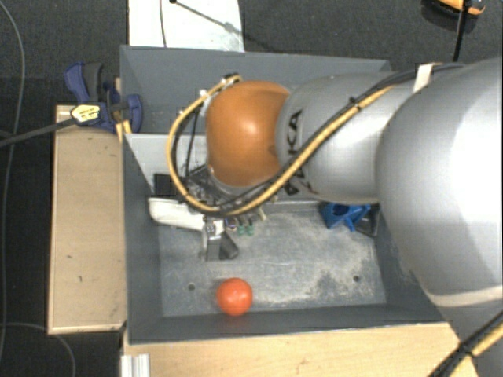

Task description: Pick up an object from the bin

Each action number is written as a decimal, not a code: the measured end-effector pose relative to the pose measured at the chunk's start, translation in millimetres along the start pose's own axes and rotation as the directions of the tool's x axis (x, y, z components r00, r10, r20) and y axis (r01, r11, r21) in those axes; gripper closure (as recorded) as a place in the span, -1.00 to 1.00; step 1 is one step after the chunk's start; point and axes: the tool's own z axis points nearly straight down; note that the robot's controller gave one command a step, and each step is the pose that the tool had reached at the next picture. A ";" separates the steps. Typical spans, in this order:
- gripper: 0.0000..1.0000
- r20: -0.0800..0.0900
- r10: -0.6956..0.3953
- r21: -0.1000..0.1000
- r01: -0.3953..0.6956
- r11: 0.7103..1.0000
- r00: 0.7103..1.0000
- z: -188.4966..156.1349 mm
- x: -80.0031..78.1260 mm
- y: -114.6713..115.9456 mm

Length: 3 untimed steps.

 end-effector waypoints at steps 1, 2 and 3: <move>-1.00 -0.004 -0.071 -0.003 0.071 0.997 0.997 10.8 -8.2 31.7; -1.00 0.000 -0.037 -0.001 0.037 0.999 0.999 10.8 -5.3 -12.8; -1.00 -0.001 0.105 0.001 -0.105 0.994 0.994 15.4 1.0 -17.9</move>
Offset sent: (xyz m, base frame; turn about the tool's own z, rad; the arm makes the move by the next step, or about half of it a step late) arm 0.0072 -0.0174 -0.0112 -0.0321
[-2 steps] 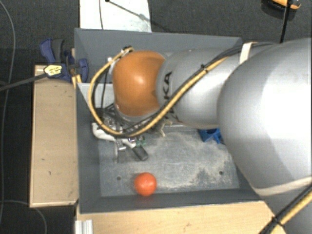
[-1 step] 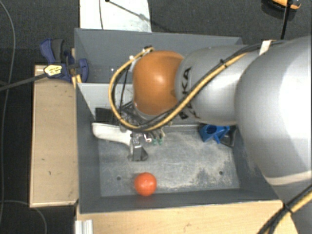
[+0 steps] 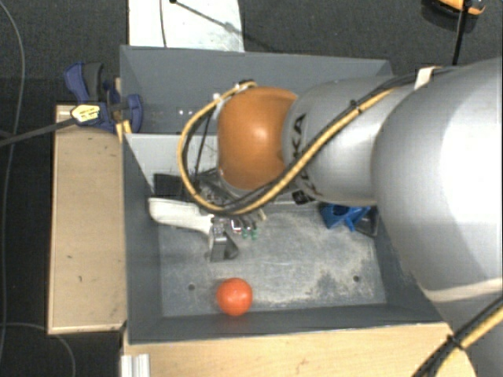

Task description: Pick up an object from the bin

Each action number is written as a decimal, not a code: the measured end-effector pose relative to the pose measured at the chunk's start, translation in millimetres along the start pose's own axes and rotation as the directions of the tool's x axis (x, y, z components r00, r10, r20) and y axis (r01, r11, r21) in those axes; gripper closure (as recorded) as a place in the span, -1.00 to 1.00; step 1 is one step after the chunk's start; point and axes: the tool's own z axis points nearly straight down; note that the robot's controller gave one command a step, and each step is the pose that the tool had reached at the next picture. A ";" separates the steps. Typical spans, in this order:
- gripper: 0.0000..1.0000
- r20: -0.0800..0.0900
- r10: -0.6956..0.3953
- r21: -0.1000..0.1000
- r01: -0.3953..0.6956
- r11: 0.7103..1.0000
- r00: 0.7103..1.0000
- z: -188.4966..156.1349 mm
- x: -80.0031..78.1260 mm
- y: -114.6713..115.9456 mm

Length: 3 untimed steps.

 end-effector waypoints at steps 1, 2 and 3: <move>-1.00 0.003 0.006 -0.003 -0.006 1.000 1.000 -0.2 -4.0 10.4; -1.00 0.007 -0.169 -0.002 0.169 0.986 0.986 6.4 -13.1 10.4; -1.00 0.005 -0.054 -0.004 0.054 0.999 0.999 14.5 -17.4 6.3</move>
Offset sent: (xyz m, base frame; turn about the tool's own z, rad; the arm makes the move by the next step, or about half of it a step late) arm 0.0215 0.0120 -0.0165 0.0011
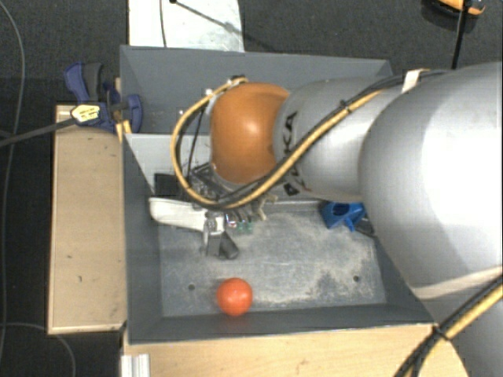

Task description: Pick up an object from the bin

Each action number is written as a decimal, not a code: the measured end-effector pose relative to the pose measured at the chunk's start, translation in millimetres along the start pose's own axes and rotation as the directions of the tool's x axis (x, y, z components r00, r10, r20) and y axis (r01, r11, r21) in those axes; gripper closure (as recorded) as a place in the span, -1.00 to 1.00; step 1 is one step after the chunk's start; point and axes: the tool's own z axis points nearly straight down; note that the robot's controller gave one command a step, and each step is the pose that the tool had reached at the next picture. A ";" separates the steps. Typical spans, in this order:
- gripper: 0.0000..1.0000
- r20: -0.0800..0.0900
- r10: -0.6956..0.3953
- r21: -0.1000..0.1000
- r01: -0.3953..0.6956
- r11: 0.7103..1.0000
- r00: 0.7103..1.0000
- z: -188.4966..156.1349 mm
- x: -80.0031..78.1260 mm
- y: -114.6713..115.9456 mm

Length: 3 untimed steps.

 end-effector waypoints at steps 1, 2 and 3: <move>-1.00 0.008 -0.096 0.002 0.096 0.995 0.995 2.9 8.7 4.2; -1.00 0.014 0.085 -0.005 -0.084 0.996 0.996 6.0 6.1 5.8; -1.00 0.021 0.021 -0.001 -0.021 1.000 1.000 11.0 -3.0 7.7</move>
Offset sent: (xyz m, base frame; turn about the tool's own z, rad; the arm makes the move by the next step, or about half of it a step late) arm -0.0027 0.0035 -0.0173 -0.1153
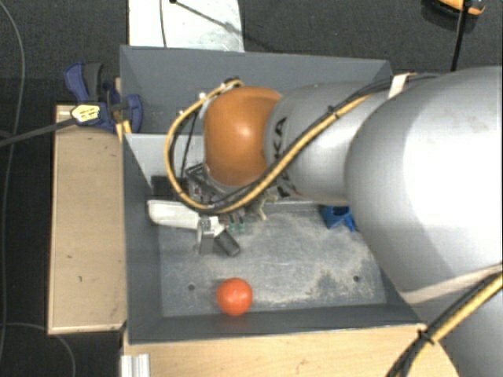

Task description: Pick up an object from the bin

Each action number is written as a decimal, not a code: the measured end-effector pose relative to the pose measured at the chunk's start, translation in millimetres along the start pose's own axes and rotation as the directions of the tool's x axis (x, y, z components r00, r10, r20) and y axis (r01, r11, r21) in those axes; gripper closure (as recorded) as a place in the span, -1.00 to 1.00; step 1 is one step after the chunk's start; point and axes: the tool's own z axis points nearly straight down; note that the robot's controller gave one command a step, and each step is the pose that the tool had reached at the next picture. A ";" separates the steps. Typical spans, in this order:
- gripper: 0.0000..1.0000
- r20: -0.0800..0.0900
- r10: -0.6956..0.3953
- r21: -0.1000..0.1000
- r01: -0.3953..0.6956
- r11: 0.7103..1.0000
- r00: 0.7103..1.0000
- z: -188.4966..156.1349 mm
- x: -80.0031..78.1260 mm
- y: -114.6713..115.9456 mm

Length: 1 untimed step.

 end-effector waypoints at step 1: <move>-1.00 0.000 0.031 -0.004 -0.031 1.000 1.000 4.4 -2.4 -0.8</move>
Offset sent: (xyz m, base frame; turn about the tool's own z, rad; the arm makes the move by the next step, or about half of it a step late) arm -0.0026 0.0039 -0.0166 -0.0067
